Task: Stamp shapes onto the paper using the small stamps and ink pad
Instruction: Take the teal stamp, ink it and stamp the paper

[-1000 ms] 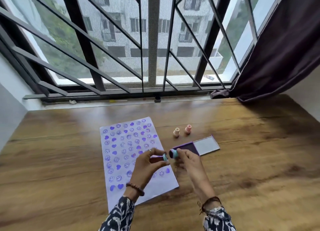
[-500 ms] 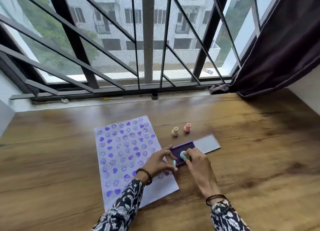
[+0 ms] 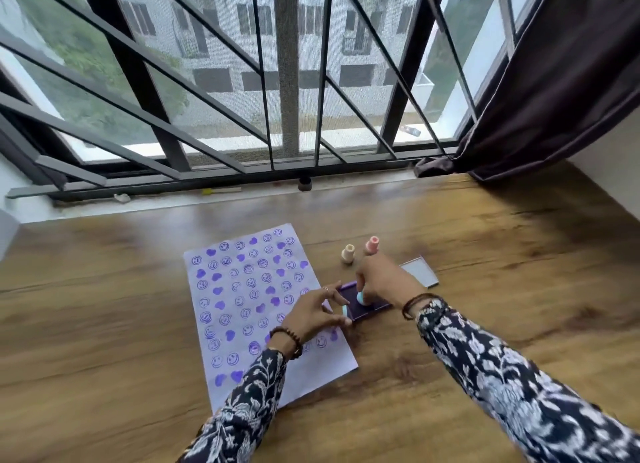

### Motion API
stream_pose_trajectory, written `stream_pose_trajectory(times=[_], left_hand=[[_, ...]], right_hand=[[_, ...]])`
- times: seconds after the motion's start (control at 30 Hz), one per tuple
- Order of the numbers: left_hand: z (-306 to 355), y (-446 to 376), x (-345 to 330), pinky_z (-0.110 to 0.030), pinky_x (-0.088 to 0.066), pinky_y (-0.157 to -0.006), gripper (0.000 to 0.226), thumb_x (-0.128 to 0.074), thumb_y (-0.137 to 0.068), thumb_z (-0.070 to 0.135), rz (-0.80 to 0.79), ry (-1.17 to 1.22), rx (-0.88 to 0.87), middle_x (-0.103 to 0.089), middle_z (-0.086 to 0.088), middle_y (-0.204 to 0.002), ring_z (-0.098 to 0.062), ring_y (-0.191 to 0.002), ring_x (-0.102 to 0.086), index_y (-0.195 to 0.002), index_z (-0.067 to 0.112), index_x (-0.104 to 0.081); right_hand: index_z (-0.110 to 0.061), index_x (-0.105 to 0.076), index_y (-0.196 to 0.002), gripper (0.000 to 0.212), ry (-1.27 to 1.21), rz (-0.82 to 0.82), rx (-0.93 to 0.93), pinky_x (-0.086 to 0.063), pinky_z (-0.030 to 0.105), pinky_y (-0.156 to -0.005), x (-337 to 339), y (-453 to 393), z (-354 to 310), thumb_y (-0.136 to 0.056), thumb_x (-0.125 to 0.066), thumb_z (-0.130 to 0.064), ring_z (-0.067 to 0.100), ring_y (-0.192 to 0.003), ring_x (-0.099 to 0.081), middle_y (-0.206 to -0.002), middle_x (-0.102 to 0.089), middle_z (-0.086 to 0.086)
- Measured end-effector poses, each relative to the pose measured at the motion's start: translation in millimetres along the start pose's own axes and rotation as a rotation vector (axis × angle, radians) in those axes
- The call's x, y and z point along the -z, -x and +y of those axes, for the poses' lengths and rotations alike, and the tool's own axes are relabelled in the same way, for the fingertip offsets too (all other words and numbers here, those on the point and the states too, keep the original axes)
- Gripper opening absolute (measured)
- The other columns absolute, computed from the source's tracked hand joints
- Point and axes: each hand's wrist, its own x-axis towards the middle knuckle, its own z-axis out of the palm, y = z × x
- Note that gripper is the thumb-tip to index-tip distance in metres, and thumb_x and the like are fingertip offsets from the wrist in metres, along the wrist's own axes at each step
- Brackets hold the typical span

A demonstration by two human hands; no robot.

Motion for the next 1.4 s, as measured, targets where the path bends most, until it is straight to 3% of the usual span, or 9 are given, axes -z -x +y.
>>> stream_pose_trajectory(times=[0.13,0.27,0.43,0.53,0.67,0.87,1.0,1.13,1.4], left_hand=[[-5.7,29.0,3.8,-0.007,-0.049,-0.07,0.05,-0.073,-0.073,0.008,0.186,0.117,-0.015,-0.062,0.002,-0.109,-0.013,-0.087,-0.065,-0.119,0.013,-0.054],[-25.2,73.8,31.4,-0.01,-0.05,-0.075,0.02,-0.07,-0.077,0.016,0.395,0.105,-0.048,-0.067,0.001,-0.107,0.0,-0.088,-0.065,-0.094,0.02,-0.06],[-49.9,114.9,62.0,-0.006,-0.044,-0.071,0.017,-0.068,-0.079,0.021,0.484,-0.103,-0.007,-0.065,0.007,-0.097,-0.004,-0.093,-0.058,-0.093,0.019,-0.058],[-57.7,128.2,64.3,-0.032,-0.05,-0.087,0.019,-0.066,-0.08,0.017,0.463,-0.04,0.018,-0.066,-0.004,-0.104,-0.011,-0.093,-0.061,-0.096,0.011,-0.056],[-61.7,141.1,54.9,-0.045,-0.05,-0.092,0.018,-0.065,-0.082,0.017,0.464,-0.046,0.063,-0.065,-0.01,-0.113,-0.021,-0.103,-0.061,-0.096,0.016,-0.054],[-63.9,159.3,41.5,-0.033,-0.051,-0.09,0.017,-0.064,-0.081,0.031,0.427,0.0,0.099,-0.067,0.007,-0.113,-0.003,-0.103,-0.06,-0.096,0.029,-0.055],[-66.1,163.7,31.9,-0.034,-0.049,-0.095,0.015,-0.062,-0.084,0.018,0.418,0.136,0.081,-0.066,0.001,-0.116,-0.007,-0.104,-0.06,-0.096,0.022,-0.054],[-64.9,164.4,30.4,-0.011,-0.046,-0.086,0.021,-0.058,-0.086,0.008,0.397,0.199,0.043,-0.063,-0.002,-0.119,-0.005,-0.104,-0.059,-0.088,0.027,-0.05],[-72.3,161.3,29.1,-0.01,-0.046,-0.088,0.024,-0.056,-0.085,0.0,0.385,0.296,0.012,-0.059,-0.001,-0.117,-0.005,-0.106,-0.056,-0.088,0.023,-0.047]], right_hand=[[-0.004,-0.07,-0.081,0.013,-0.176,-0.061,-0.071,-0.052,0.031,-0.072,9.6,-2.0,6.3,-0.069,-0.072,0.001,0.027,-0.082,-0.064,-0.103,-0.07,0.02],[-0.014,-0.059,-0.056,0.023,-0.349,0.264,-0.161,-0.036,0.016,-0.048,-23.1,35.0,2.9,-0.074,-0.073,-0.018,0.023,-0.071,-0.055,-0.068,-0.062,0.009],[-0.022,-0.063,-0.073,0.017,-1.011,0.294,-0.051,-0.049,0.022,-0.068,-98.8,96.4,-38.4,-0.088,-0.061,-0.016,0.016,-0.076,-0.062,-0.078,-0.068,0.002],[-0.024,-0.059,-0.083,0.009,-0.798,0.341,0.059,-0.039,0.012,-0.063,-127.5,111.2,-49.7,-0.091,-0.056,-0.021,0.012,-0.076,-0.056,-0.082,-0.061,-0.008],[-0.012,-0.056,-0.1,0.013,-0.627,0.411,0.128,-0.04,0.03,-0.067,-130.4,110.9,-47.0,-0.094,-0.051,-0.023,0.026,-0.088,-0.06,-0.096,-0.064,0.003],[-0.011,-0.055,-0.103,0.02,-0.504,0.415,0.114,-0.037,0.034,-0.063,-111.4,94.3,-36.9,-0.093,-0.052,-0.028,0.034,-0.091,-0.061,-0.099,-0.069,0.014],[-0.014,-0.055,-0.094,0.014,-0.534,0.36,0.138,-0.034,0.025,-0.064,-101.3,93.1,-40.9,-0.091,-0.055,-0.028,0.025,-0.087,-0.06,-0.095,-0.068,0.008],[-0.013,-0.057,-0.091,0.012,-0.459,0.271,0.311,-0.041,0.017,-0.062,-128.2,116.9,-68.0,-0.088,-0.06,-0.024,0.016,-0.077,-0.056,-0.087,-0.064,0.002],[-0.009,-0.05,-0.111,0.022,-0.071,0.167,0.471,-0.046,0.039,-0.076,-159.6,138.0,-104.0,-0.094,-0.046,-0.022,0.03,-0.094,-0.058,-0.113,-0.052,0.01]])
